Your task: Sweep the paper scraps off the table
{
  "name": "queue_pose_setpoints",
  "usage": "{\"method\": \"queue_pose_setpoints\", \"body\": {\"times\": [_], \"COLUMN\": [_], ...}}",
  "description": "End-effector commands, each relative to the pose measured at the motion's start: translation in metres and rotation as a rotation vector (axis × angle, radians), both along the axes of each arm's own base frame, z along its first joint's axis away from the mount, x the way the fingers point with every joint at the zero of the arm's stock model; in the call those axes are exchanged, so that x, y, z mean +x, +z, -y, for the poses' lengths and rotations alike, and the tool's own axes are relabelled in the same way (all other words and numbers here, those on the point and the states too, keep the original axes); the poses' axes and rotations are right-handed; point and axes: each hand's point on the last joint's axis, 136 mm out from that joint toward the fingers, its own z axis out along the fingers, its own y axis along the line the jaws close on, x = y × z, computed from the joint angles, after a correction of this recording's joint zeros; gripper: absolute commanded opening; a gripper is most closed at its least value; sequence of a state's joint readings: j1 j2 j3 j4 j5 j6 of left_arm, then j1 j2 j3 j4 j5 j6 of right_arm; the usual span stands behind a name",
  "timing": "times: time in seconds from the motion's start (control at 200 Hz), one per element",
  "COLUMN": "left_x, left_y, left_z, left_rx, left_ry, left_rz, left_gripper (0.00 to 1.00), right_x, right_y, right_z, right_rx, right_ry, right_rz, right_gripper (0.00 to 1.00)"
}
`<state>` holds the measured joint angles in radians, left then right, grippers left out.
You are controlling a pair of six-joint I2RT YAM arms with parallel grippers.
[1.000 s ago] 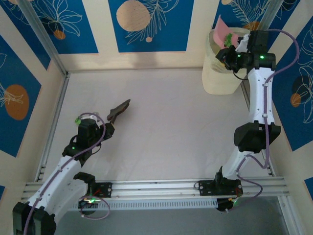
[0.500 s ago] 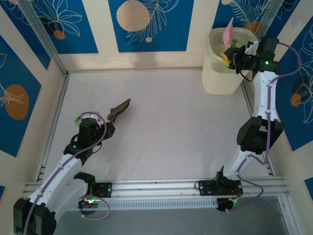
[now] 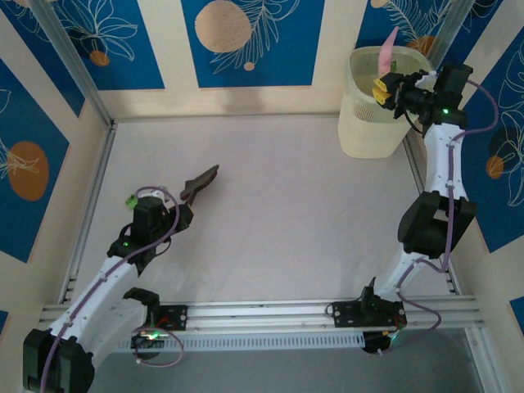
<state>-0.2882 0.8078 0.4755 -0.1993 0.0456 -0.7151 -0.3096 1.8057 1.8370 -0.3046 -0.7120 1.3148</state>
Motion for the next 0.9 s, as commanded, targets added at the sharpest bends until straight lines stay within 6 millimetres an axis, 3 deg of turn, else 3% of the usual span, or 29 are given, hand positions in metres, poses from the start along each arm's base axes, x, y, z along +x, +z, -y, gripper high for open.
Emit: {"method": "queue_pose_setpoints", "body": {"times": [0.0, 0.255, 0.655, 0.755, 0.89], "left_x": [0.001, 0.002, 0.002, 0.002, 0.002], "left_y": [0.004, 0.002, 0.003, 0.003, 0.003], "left_z": [0.006, 0.007, 0.008, 0.008, 0.009], "left_rx": [-0.011, -0.014, -0.016, -0.017, -0.022], "left_ry": [-0.028, -0.033, -0.037, -0.036, -0.038], "left_rz": [0.021, 0.017, 0.018, 0.017, 0.018], "left_gripper": [0.00, 0.00, 0.00, 0.00, 0.00], "right_x": [0.000, 0.014, 0.003, -0.009, -0.031], "right_y": [0.010, 0.010, 0.030, 0.042, 0.062], "right_z": [-0.001, 0.005, 0.002, -0.014, -0.051], "right_rx": [0.096, 0.258, 0.156, 0.057, -0.104], "right_ry": [0.012, -0.015, -0.020, 0.007, 0.091], "right_rz": [0.009, 0.003, 0.062, 0.109, 0.177], "right_gripper": [0.00, 0.00, 0.00, 0.00, 0.00]}}
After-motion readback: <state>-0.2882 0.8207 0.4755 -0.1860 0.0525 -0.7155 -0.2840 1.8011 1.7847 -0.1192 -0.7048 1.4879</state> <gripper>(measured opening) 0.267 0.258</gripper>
